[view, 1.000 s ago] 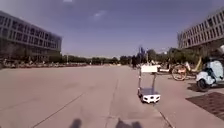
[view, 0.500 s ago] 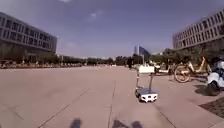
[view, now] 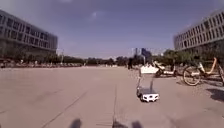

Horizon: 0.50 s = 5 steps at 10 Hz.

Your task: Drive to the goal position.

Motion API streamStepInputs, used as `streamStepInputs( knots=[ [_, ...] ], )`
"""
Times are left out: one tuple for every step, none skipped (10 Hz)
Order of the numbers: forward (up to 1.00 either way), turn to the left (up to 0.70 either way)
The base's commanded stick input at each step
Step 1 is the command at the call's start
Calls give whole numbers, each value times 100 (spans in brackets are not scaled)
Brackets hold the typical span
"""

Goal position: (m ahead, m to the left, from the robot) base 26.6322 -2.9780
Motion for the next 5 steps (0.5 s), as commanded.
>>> streamStepInputs(
  knots=[
    [100, 0],
    [100, 0],
    [100, 0],
    [100, -2],
    [100, -16]
  ],
)
